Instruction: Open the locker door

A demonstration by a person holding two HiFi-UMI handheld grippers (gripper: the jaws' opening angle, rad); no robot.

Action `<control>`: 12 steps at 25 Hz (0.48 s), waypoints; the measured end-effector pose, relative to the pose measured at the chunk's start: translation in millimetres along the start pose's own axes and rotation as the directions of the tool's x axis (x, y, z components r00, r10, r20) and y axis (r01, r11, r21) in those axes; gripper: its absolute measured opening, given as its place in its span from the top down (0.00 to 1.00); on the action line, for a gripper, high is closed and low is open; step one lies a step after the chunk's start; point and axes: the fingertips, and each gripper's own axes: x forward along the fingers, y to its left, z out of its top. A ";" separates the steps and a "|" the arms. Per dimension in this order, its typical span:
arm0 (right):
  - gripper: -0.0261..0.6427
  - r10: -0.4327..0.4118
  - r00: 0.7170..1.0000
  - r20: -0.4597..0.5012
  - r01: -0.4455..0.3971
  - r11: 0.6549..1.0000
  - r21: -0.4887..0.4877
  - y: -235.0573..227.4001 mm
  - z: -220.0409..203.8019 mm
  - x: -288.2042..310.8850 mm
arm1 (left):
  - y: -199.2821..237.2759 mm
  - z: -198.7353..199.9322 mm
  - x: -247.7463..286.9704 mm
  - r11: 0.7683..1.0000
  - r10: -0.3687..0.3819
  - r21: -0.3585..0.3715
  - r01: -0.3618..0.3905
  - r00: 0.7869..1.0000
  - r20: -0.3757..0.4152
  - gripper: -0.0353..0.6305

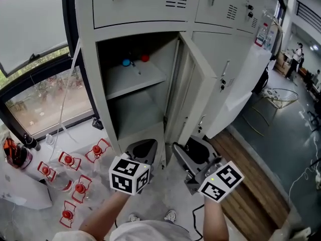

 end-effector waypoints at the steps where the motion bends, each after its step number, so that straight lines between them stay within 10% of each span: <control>1: 0.75 -0.003 1.000 0.002 0.003 1.000 0.000 -3.1 0.7 -3.6 | -2.7 0.1 3.2 1.000 -0.005 0.002 0.005 1.000 -0.002 0.94; 12: 0.77 -0.107 0.994 -0.003 0.106 0.993 -0.056 -46.2 9.0 -44.2 | -42.2 6.9 35.9 0.997 -0.074 0.033 0.074 0.997 -0.005 0.94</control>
